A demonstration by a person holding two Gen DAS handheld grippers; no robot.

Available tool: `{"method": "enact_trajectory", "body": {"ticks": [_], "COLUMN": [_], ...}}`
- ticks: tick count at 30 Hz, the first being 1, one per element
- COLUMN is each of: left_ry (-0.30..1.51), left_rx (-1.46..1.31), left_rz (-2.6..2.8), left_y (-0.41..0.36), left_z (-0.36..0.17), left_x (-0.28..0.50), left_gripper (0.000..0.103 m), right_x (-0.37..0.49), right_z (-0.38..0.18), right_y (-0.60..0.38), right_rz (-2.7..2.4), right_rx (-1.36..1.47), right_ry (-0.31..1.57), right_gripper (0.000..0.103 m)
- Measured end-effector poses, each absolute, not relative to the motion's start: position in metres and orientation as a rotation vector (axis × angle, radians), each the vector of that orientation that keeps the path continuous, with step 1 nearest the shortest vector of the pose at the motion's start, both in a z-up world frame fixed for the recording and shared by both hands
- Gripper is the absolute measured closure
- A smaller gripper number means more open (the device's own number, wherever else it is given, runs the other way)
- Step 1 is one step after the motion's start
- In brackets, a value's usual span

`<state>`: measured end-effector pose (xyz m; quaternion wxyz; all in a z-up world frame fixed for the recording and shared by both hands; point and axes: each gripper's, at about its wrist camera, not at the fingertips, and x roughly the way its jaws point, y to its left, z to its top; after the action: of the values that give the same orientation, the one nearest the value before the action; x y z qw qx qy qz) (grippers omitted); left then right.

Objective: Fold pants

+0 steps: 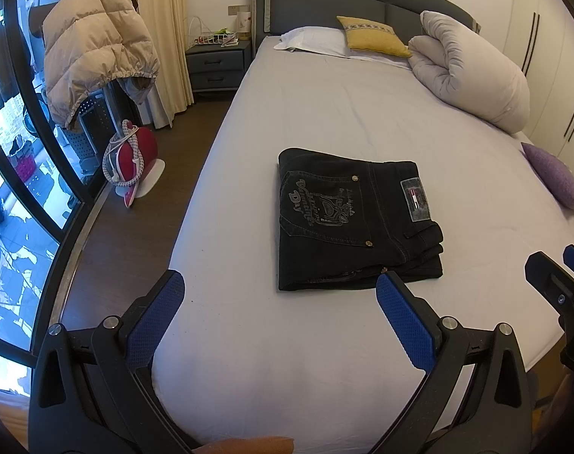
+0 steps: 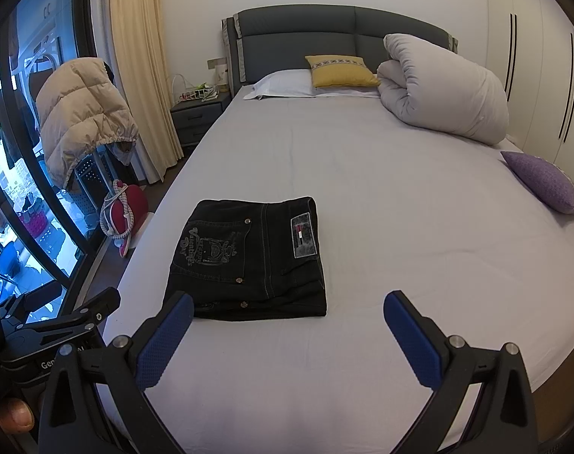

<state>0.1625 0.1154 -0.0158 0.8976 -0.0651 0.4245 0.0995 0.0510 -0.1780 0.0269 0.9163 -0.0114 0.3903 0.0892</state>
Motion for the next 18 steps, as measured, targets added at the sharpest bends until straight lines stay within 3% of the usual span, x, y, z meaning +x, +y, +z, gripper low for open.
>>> {"method": "enact_trajectory", "body": {"ticks": [18], "left_ry": [0.887], "left_rx": [-0.138], "left_rz": [0.201], "left_y": [0.1179], "left_z": [-0.018], "left_x": [0.1638], "left_gripper": [0.0], "right_x": [0.0482], "right_z": [0.021], "right_y": [-0.1786], "right_rz": [0.188], "right_rx": [-0.029], "right_ry": [0.811], "right_gripper": [0.0]}}
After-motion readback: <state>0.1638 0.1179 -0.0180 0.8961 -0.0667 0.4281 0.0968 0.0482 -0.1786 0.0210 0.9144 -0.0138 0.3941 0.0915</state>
